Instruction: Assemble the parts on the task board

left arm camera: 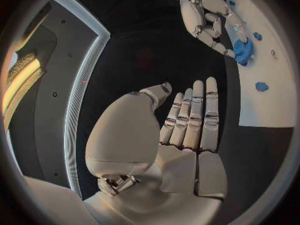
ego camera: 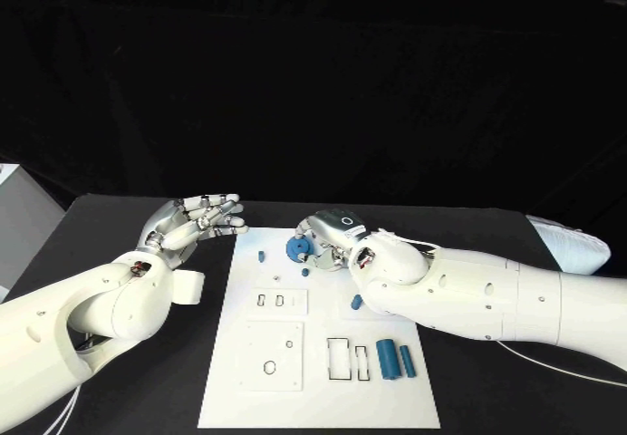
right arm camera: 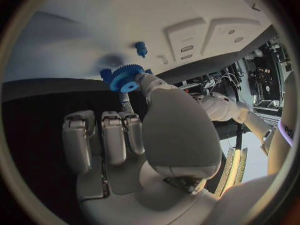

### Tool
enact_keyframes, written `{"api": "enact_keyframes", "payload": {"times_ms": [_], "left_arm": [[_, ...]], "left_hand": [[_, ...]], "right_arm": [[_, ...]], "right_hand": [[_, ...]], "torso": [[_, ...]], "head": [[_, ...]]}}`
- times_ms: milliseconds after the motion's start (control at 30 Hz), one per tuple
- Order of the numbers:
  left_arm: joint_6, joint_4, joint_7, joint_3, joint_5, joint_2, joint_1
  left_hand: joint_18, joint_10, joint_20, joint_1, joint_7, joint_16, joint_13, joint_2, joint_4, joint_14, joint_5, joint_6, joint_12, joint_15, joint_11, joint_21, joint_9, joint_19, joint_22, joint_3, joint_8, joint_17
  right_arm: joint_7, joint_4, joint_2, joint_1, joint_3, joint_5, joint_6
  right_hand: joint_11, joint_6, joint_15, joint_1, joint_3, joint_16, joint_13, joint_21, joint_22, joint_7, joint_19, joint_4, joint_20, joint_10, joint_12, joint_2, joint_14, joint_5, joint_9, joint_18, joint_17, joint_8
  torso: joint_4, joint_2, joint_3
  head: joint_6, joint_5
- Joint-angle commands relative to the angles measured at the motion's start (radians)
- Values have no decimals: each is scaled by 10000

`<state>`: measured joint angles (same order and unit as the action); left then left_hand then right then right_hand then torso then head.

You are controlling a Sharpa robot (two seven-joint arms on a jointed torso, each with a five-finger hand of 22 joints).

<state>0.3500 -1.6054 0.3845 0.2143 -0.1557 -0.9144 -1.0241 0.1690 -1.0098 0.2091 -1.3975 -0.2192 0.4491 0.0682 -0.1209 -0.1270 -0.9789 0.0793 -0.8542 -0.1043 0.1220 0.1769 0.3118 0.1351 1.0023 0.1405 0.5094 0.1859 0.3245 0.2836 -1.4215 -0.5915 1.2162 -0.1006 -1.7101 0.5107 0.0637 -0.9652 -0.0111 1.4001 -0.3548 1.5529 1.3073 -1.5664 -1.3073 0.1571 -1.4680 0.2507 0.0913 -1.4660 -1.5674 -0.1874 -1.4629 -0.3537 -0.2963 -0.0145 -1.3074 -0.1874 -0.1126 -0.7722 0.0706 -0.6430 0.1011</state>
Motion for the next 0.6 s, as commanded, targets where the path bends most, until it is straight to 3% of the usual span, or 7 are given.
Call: {"api": "enact_keyframes", "payload": {"times_ms": [33,600], "left_arm": [[-184,-21,55,9,-43,16,-3],[-187,-20,52,9,-46,16,-3]], "left_hand": [[93,-48,16,24,-234,43,-12,-76,15,55,-43,-41,64,-20,37,30,-10,-56,15,54,-7,15],[93,-48,16,24,-234,43,-12,-76,15,55,-43,-41,64,-20,37,30,-10,-56,15,54,-7,15]], "right_arm": [[86,46,26,-17,-2,-267,-144],[2,411,279,-67,-39,-268,-350]], "right_hand": [[-83,-362,-71,26,-77,31,2635,-44,-2635,-203,-1028,-13,-56,-1048,-34,-46,-963,57,-88,145,-2140,-192],[-79,-357,-69,-28,-111,37,2635,-44,-2635,-199,-1028,-22,-56,-1048,-34,-89,-968,143,-87,145,-2160,-193]], "torso": [[11,5,-11],[16,6,-10]], "head": [[-22,-24],[-85,-45]]}}
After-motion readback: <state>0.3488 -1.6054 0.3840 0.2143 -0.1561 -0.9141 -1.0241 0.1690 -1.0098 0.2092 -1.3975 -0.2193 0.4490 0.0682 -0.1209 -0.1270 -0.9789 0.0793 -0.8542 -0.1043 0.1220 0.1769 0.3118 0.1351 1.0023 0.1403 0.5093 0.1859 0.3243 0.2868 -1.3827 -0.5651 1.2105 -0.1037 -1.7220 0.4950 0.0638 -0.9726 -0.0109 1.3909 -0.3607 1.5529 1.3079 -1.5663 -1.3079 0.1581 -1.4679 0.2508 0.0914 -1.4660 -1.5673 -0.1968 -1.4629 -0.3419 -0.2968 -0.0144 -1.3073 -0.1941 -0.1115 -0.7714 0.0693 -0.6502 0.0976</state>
